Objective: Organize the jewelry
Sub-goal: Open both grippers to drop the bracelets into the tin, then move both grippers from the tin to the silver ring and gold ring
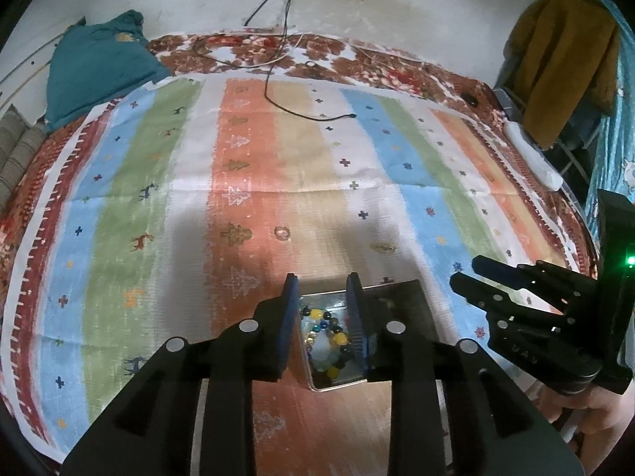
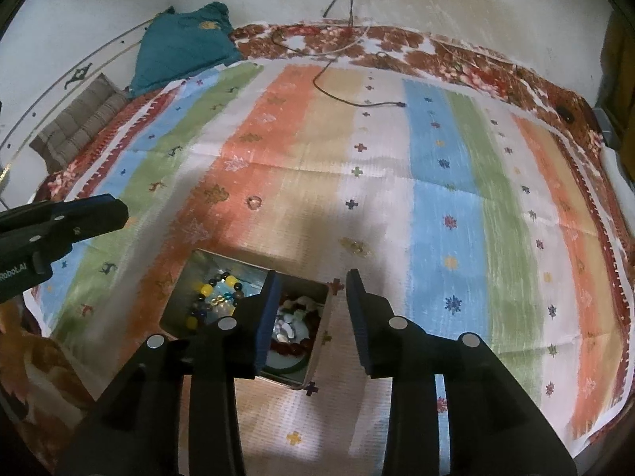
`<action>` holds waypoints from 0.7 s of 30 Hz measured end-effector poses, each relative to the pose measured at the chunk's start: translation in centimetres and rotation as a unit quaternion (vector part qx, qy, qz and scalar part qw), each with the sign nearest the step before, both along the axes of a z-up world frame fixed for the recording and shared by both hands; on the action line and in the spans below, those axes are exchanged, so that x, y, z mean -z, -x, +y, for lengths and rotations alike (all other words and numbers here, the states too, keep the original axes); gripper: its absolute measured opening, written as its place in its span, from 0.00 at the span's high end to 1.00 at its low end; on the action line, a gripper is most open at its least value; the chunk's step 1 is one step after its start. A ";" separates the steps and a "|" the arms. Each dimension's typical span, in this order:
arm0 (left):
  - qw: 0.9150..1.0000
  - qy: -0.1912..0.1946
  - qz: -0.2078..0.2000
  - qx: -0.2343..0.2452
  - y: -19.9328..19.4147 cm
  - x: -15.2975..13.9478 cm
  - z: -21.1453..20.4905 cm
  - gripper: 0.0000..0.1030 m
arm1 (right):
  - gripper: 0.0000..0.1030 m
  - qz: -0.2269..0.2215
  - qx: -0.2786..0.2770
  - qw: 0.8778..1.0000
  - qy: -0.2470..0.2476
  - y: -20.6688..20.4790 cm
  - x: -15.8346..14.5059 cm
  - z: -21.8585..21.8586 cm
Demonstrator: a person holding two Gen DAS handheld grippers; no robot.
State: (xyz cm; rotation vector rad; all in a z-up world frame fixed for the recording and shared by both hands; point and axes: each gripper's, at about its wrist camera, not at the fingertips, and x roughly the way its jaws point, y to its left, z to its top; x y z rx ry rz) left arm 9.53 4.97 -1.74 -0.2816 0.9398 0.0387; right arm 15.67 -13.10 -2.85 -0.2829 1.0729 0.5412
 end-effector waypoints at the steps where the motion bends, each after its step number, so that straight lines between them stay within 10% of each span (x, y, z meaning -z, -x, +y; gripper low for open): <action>1: 1.000 -0.003 0.002 -0.002 -0.2 0.1 0.1 0.73 | 0.65 0.003 0.002 1.000 0.002 -0.2 0.1 0.0; 21: 0.996 -0.057 0.059 -0.016 -4.9 2.7 1.4 0.56 | 0.57 0.036 0.030 0.998 0.042 -3.9 2.7 0.5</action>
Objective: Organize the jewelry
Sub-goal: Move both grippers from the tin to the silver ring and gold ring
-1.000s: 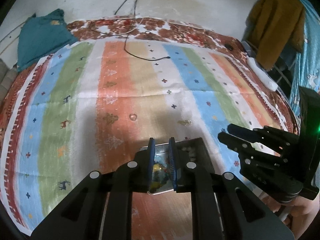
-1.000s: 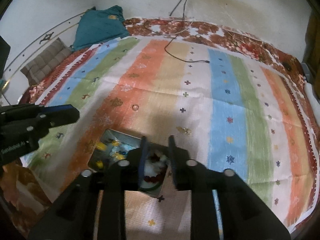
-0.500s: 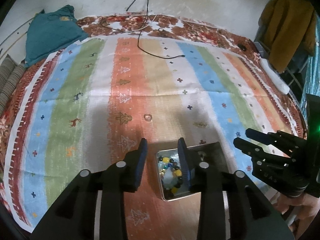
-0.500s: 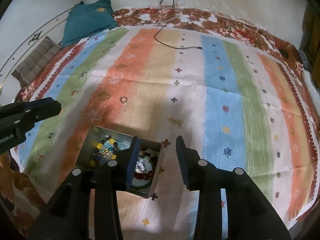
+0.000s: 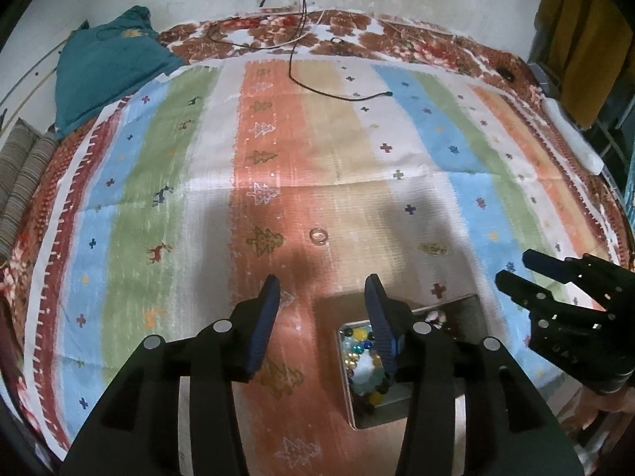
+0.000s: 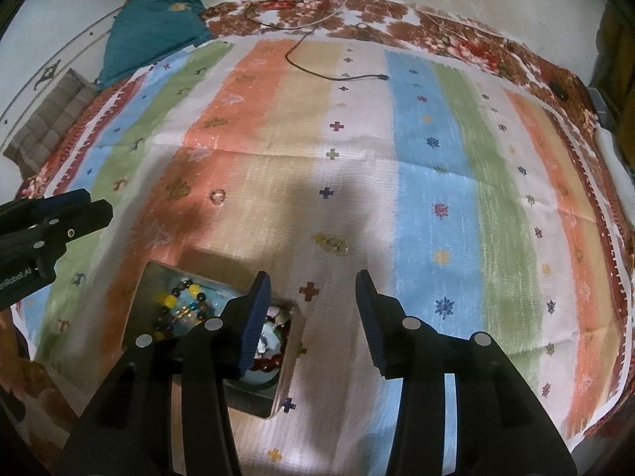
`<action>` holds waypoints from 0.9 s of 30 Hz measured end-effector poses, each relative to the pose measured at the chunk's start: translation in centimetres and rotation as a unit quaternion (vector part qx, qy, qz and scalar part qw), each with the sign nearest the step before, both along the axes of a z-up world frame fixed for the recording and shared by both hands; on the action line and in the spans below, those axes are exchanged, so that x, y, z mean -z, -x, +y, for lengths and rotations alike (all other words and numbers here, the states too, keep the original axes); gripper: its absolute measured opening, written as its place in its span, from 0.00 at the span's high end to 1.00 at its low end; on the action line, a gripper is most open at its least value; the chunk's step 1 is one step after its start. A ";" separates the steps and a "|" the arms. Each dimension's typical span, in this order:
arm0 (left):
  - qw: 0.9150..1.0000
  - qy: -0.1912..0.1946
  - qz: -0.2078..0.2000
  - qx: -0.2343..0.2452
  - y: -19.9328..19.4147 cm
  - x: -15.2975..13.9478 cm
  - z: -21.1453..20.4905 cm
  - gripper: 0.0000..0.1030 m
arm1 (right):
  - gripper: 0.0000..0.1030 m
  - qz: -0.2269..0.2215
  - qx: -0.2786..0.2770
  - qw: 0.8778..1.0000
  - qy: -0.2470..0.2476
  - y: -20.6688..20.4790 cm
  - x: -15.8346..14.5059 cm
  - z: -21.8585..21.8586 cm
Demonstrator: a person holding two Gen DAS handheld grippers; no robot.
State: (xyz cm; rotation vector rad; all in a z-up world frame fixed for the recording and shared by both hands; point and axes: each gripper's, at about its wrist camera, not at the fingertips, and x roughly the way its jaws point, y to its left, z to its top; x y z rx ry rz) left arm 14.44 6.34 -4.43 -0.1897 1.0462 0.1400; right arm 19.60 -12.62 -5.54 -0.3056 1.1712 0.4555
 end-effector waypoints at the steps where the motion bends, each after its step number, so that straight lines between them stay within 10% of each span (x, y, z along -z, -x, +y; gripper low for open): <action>1: 1.000 -0.002 0.004 -0.002 -0.3 0.2 0.2 0.56 | 0.57 0.004 0.002 1.000 0.003 -0.2 0.3 0.0; 27: 0.998 -0.023 0.059 0.004 -6.0 4.0 1.2 0.46 | 0.54 0.059 0.013 0.998 0.017 -4.7 4.0 1.1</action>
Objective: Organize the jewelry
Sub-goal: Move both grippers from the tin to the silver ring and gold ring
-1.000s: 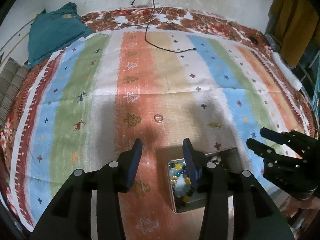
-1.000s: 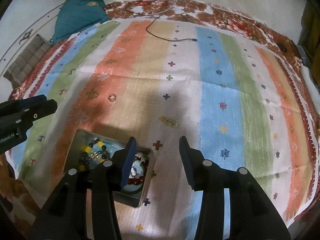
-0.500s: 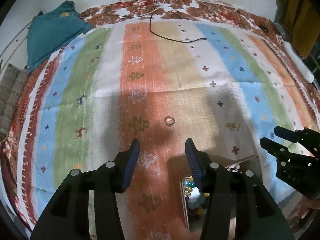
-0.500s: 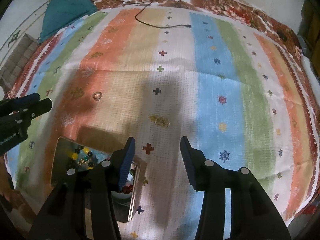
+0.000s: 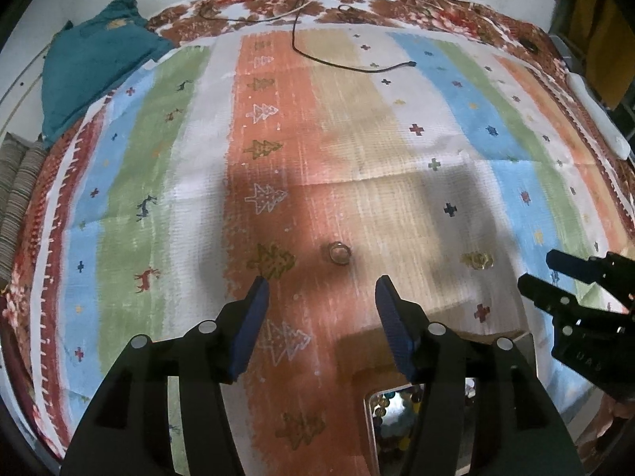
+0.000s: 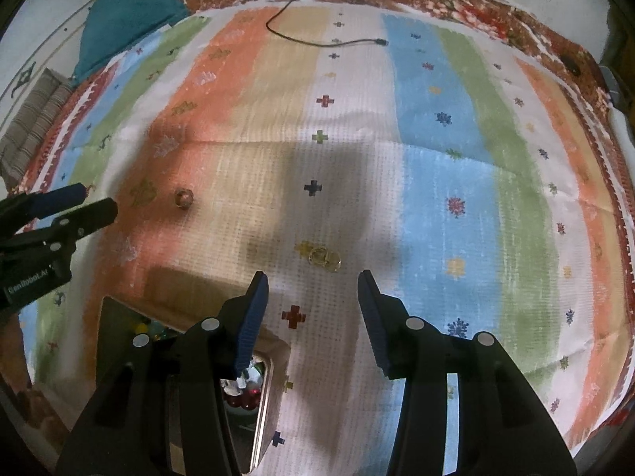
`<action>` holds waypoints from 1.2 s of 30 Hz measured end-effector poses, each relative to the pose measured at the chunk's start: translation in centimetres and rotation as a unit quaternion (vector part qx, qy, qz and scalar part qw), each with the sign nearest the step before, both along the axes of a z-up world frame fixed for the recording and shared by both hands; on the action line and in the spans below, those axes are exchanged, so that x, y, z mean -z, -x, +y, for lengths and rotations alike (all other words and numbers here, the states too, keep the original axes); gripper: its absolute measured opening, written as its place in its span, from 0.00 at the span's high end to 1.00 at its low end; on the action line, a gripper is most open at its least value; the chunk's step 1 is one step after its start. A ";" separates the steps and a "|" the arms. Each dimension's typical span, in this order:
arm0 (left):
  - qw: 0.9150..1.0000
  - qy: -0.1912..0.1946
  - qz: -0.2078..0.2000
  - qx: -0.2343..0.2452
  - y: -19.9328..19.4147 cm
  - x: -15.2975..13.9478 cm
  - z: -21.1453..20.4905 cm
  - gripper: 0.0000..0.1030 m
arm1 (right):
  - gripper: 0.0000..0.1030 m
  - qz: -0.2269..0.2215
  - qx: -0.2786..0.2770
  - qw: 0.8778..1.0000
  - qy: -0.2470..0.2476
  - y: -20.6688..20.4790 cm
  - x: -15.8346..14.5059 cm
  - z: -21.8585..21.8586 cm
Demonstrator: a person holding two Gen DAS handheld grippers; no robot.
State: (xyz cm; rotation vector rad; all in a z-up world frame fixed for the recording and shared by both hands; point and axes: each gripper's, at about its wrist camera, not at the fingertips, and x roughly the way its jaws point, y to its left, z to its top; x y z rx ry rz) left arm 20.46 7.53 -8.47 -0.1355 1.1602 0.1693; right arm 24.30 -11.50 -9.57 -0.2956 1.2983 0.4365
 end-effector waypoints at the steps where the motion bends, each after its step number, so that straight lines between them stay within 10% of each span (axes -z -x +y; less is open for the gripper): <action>1: 1.000 0.001 0.002 0.000 -0.2 0.1 0.0 0.46 | 0.54 0.002 -0.001 1.000 0.001 -0.2 0.2 0.1; 36: 0.997 0.007 0.076 0.031 -5.5 6.2 0.0 0.58 | 0.55 0.059 -0.025 0.996 0.064 -3.2 6.1 2.5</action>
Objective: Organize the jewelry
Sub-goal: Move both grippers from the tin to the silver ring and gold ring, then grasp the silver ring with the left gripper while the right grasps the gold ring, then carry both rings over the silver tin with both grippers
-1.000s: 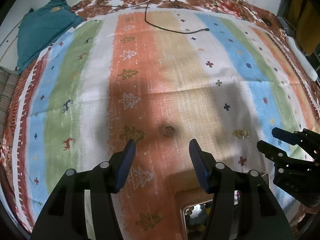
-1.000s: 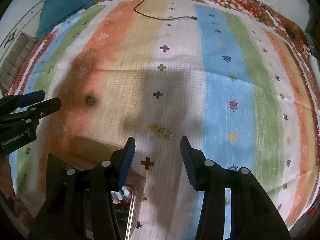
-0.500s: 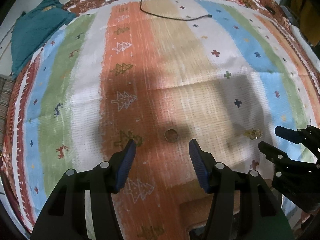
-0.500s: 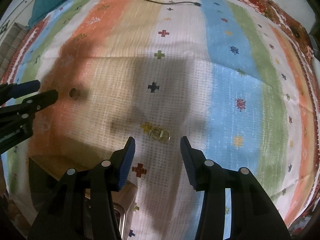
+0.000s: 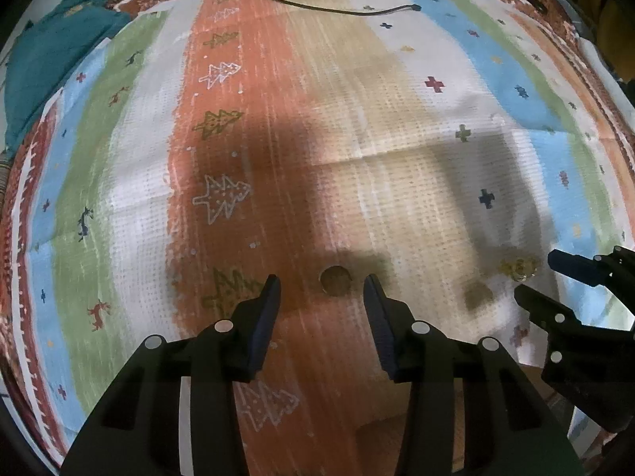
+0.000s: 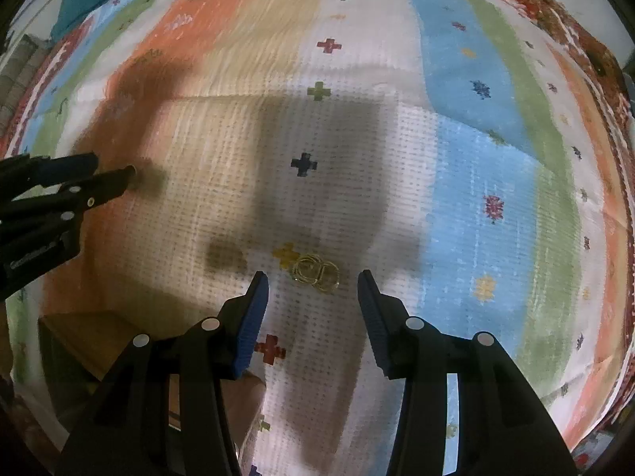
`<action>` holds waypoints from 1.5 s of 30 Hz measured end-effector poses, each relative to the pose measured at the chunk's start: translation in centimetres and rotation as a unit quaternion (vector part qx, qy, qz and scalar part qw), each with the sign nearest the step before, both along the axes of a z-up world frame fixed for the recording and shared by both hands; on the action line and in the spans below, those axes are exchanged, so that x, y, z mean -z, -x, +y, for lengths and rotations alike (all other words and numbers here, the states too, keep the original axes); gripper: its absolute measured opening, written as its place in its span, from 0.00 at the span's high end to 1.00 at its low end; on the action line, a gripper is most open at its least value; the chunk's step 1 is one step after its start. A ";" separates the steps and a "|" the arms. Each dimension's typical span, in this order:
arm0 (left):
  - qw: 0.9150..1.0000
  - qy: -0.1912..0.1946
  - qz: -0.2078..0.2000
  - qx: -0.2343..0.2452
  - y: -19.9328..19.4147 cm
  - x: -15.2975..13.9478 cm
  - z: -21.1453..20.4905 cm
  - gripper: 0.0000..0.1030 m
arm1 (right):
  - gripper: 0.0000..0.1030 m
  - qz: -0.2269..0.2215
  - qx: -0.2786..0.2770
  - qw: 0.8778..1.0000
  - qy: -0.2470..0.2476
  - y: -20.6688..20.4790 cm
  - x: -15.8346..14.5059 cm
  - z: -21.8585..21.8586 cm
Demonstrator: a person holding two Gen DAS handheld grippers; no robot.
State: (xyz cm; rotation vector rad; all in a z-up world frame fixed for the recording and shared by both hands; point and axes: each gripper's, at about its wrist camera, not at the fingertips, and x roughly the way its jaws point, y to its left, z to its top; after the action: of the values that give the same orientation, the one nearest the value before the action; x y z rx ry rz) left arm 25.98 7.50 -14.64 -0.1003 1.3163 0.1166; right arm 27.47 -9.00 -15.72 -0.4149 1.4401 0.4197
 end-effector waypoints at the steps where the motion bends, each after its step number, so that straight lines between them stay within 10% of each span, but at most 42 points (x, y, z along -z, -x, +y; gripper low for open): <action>1: 1.000 0.001 0.002 0.001 -0.1 0.2 0.0 0.60 | 0.55 0.001 0.000 1.000 0.001 -0.1 0.2 0.1; 13: 0.999 -0.020 0.016 0.034 -1.3 2.0 -1.3 0.81 | 0.72 0.005 -0.003 1.000 0.013 0.2 1.5 0.7; 27: 1.000 -0.010 -0.011 0.025 0.4 -0.3 -1.8 0.81 | 0.95 -0.011 -0.001 1.000 0.003 0.1 1.5 -0.2; 45: 0.999 0.011 -0.048 0.018 3.3 -4.0 -2.1 0.81 | 0.97 -0.034 0.012 0.998 -0.044 1.6 -2.5 -1.3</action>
State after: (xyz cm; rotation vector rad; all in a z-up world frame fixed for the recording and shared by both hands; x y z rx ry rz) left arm 22.64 5.41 -10.67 -0.0994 1.2221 0.0662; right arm 25.87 -10.31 -13.25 -0.3377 1.3546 0.4448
